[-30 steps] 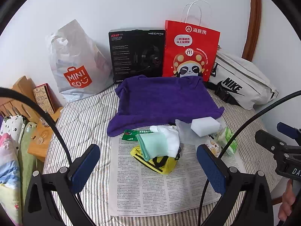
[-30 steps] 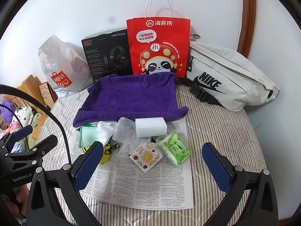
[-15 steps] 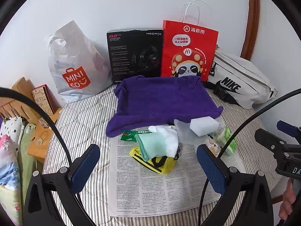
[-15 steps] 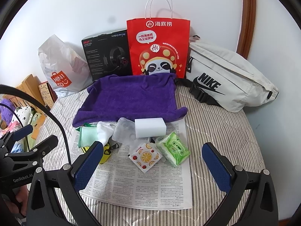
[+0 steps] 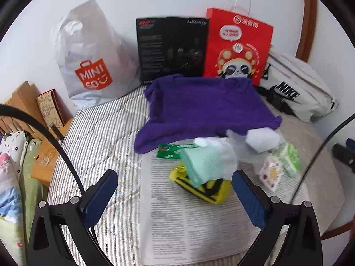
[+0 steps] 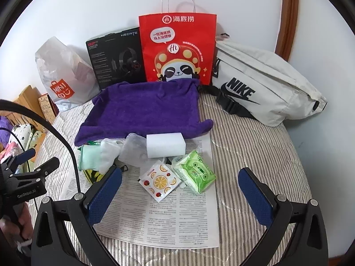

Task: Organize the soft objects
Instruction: 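Grasp the mint-green mesh cloth with the left gripper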

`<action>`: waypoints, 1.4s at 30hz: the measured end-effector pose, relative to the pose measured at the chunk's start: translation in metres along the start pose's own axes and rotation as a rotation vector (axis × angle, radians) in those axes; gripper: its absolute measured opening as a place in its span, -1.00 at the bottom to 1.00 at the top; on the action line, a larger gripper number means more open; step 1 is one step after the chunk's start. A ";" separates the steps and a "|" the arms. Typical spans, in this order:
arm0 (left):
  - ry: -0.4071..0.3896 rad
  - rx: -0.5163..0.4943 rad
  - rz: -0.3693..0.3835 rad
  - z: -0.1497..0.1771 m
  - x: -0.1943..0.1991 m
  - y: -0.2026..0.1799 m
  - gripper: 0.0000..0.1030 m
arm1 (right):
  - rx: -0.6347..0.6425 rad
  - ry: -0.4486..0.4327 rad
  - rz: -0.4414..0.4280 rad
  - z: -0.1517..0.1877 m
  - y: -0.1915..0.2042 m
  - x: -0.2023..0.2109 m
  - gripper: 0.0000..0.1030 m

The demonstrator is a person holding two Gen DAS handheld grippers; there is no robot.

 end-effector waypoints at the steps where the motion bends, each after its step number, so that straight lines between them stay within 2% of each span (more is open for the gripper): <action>1: 0.004 -0.003 -0.006 0.002 -0.005 0.003 1.00 | -0.001 0.006 0.000 0.001 -0.001 -0.003 1.00; 5: 0.049 -0.017 -0.033 0.011 -0.030 0.013 1.00 | -0.001 0.034 0.007 0.005 -0.004 -0.015 1.00; 10: 0.101 0.010 0.030 0.021 -0.059 0.015 1.00 | -0.001 0.071 0.010 0.012 -0.006 -0.032 1.00; 14: 0.102 -0.018 0.082 0.014 -0.080 -0.002 1.00 | -0.001 0.102 0.009 0.016 -0.008 -0.045 1.00; 23: 0.157 -0.071 0.108 0.002 -0.132 -0.038 0.98 | -0.020 0.156 0.017 0.024 -0.018 -0.069 1.00; 26: 0.143 -0.079 0.109 0.000 -0.137 -0.044 0.66 | -0.032 0.173 0.019 0.027 -0.024 -0.077 1.00; 27: 0.145 -0.082 0.109 0.000 -0.139 -0.045 0.40 | -0.036 0.176 0.021 0.028 -0.026 -0.079 1.00; 29: 0.158 -0.089 0.116 0.000 -0.143 -0.048 0.25 | -0.044 0.184 0.022 0.031 -0.029 -0.082 1.00; 31: 0.142 -0.081 0.096 0.001 -0.140 -0.044 -0.05 | -0.054 0.187 0.018 0.033 -0.033 -0.085 1.00; 32: 0.134 -0.081 0.104 0.000 -0.138 -0.043 -0.11 | -0.057 0.189 0.017 0.033 -0.035 -0.086 1.00; 34: 0.137 -0.075 0.138 -0.001 -0.136 -0.041 -0.35 | -0.063 0.193 0.018 0.035 -0.037 -0.089 1.00; 37: 0.123 -0.057 0.196 -0.002 -0.130 -0.039 -0.55 | -0.074 0.186 0.013 0.036 -0.043 -0.090 1.00; 42: 0.087 -0.033 0.261 -0.006 -0.111 -0.032 -0.59 | -0.081 0.174 0.005 0.037 -0.051 -0.096 1.00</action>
Point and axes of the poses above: each gripper's, at about its wrist camera, not at the fingertips, and x roughly against the way its jaws point, y to its left, z to its underside, the point moved 3 cm from there along -x, roughly the way its jaws point, and after that the axes turned 4 degrees about z, right-handed, at the moved point
